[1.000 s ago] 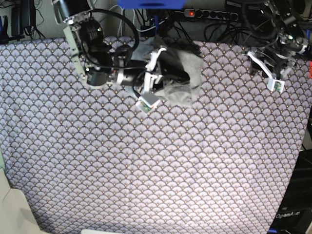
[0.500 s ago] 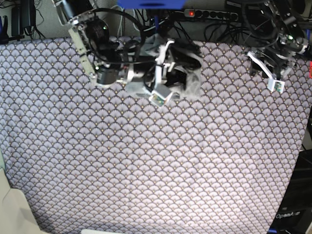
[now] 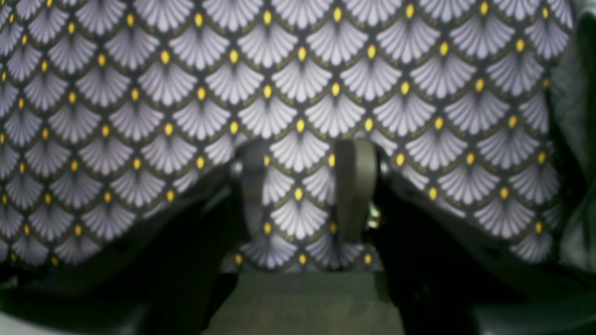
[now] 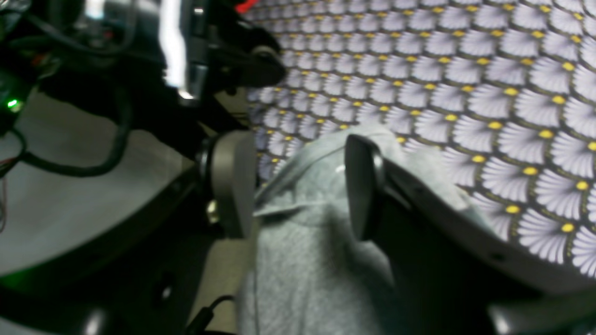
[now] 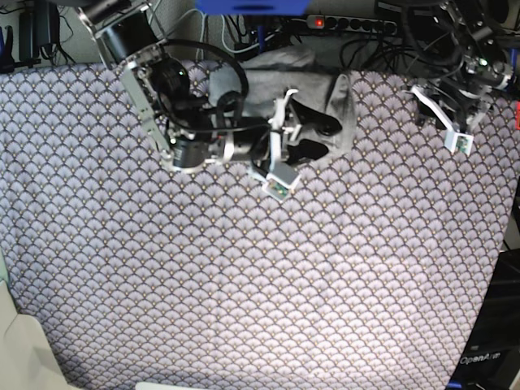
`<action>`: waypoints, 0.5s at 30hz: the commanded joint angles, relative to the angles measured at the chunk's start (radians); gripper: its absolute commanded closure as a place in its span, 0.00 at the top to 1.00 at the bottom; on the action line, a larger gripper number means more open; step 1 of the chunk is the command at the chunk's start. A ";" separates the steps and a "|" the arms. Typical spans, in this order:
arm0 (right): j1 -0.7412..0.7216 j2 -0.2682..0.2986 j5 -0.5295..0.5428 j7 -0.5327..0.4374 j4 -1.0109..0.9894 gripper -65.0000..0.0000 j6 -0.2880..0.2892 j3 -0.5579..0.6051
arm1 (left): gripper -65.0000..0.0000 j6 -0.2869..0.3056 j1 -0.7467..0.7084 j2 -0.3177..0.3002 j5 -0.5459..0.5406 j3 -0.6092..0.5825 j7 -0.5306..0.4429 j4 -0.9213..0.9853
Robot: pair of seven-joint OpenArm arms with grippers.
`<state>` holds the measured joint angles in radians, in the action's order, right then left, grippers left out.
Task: Fold the T-shirt properly
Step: 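Press the folded bundle down with the right gripper and release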
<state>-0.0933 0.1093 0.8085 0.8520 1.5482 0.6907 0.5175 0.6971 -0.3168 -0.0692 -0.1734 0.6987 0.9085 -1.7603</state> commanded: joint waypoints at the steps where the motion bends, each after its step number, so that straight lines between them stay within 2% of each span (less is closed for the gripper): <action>1: -0.010 -0.003 0.025 -0.021 0.015 0.49 0.007 -0.001 | 0.38 0.001 0.002 -0.010 -0.012 0.003 -0.016 -0.016; 7: -0.010 0.046 0.024 -0.021 0.019 0.46 0.007 -0.001 | 0.38 0.001 0.005 -0.008 -0.012 0.003 -0.018 -0.016; 11: -0.007 0.065 0.004 -0.021 0.021 0.33 0.007 0.003 | 0.38 0.001 0.012 -0.007 -0.013 -0.003 -0.016 -0.025; 15: 0.016 0.062 -0.125 -0.017 0.036 0.17 0.007 0.002 | 0.38 0.001 0.012 -0.005 -0.051 -0.004 -0.016 -0.034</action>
<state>-0.0700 0.1757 0.6666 0.8513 1.5654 0.6907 0.5228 0.6964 -0.3069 -0.0666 -0.2134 0.6930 0.9085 -1.7721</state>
